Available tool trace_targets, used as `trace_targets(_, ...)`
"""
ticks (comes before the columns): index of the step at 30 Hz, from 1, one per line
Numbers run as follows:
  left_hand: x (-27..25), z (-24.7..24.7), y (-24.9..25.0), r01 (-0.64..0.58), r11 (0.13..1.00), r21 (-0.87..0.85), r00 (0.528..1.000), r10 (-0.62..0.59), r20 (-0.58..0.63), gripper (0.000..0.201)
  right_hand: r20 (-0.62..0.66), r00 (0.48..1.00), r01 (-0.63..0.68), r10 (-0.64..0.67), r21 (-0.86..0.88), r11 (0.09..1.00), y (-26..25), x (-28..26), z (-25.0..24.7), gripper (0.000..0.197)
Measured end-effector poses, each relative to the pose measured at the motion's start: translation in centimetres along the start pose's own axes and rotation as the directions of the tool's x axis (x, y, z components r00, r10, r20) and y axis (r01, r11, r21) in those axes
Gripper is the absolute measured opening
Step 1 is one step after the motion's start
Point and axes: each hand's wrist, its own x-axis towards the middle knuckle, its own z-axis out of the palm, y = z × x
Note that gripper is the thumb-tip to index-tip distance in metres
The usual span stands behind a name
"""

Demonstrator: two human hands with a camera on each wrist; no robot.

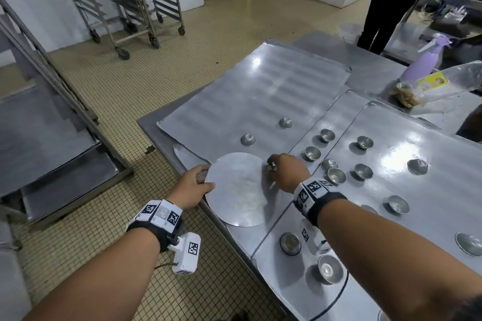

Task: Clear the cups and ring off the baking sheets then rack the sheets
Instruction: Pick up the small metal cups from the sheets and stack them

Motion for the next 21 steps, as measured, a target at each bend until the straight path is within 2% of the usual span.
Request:
trace_targets(6, -0.4, -2.1, -0.4, -0.010, 0.999, -0.047, 0.999, 0.008, -0.044, 0.049, 0.019, 1.000, -0.001, 0.002, -0.040, 0.999, 1.6, -0.7, -0.3, 0.031)
trace_targets(9, -0.7, -2.9, -0.2, -0.021, 0.996, -0.090, 0.998, 0.015, -0.062, 0.047, 0.018, 1.000, -0.008, 0.010, -0.099, 0.995, 1.4, -1.1, -0.3, 0.037)
trace_targets(11, -0.9, -3.3, 0.2, -0.036, 0.992, -0.118, 0.997, 0.027, -0.078, 0.043, -0.030, 0.999, -0.012, 0.009, -0.117, 0.993, 0.8, -1.2, -0.4, 0.043)
trace_targets(13, -1.1, -3.7, 0.6, -0.046, 0.989, -0.140, 0.995, 0.032, -0.096, 0.037, -0.071, 0.997, -0.026, 0.025, -0.018, 0.999, -0.2, -1.1, -0.6, 0.053)
trace_targets(16, -1.8, -4.3, 1.7, -0.068, 0.980, -0.185, 0.993, 0.049, -0.108, 0.031, -0.033, 0.998, -0.038, 0.043, 0.144, 0.989, -2.1, -1.0, -1.2, 0.058)
trace_targets(19, -2.6, -4.9, 2.9, -0.092, 0.969, -0.230, 0.990, 0.065, -0.124, 0.026, -0.034, 0.999, -0.025, 0.038, 0.330, 0.944, -3.2, -1.3, -1.6, 0.038)
trace_targets(21, -3.0, -5.4, 3.8, -0.131, 0.971, -0.199, 0.980, 0.096, -0.174, 0.020, -0.077, 0.996, -0.009, 0.054, 0.494, 0.870, -3.6, -1.4, -1.8, 0.029)
